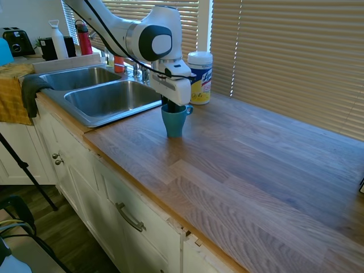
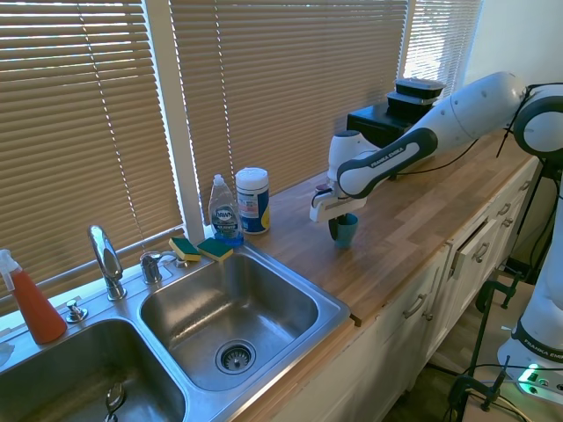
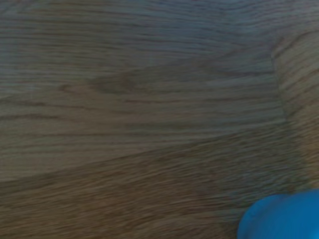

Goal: Put the mug in the sink

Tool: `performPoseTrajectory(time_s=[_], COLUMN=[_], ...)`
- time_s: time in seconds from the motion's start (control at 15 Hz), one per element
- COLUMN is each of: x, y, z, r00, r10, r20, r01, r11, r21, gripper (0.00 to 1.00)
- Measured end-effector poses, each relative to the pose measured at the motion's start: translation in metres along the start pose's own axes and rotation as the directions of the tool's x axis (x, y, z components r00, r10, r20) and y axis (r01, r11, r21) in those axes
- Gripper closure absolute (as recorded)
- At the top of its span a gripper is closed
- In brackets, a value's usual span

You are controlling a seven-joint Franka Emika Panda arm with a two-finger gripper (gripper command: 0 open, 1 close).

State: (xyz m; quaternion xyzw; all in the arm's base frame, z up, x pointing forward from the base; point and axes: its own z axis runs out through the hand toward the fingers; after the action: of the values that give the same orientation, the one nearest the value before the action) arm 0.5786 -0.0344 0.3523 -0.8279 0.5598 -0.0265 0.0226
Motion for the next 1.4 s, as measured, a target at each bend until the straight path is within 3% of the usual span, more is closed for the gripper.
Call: performPoseTrajectory(time_s=[0.4, 0.53, 0.87, 1.07, 1.2, 1.4], x=[-0.038, -0.068, -0.177, -0.216, -0.231, -0.252], y=[-0.013, -0.022, -0.06, -0.094, -0.112, -0.127], z=[-0.02, -0.046, -0.097, -0.086, -0.067, -0.07], r00=[0.998, 0.995, 0.974, 0.959, 0.951, 0.938], r10=[-0.056, -0.079, -0.159, -0.212, -0.256, -0.291], r20=[-0.018, -0.059, -0.162, -0.189, -0.171, -0.186], r01=[0.057, 0.083, 0.171, 0.22, 0.262, 0.299], r11=[0.997, 0.994, 0.984, 0.975, 0.965, 0.954], r21=[0.054, 0.076, 0.06, 0.026, 0.013, 0.014], gripper=[1.0, 1.0, 1.0, 1.0, 1.0, 1.0])
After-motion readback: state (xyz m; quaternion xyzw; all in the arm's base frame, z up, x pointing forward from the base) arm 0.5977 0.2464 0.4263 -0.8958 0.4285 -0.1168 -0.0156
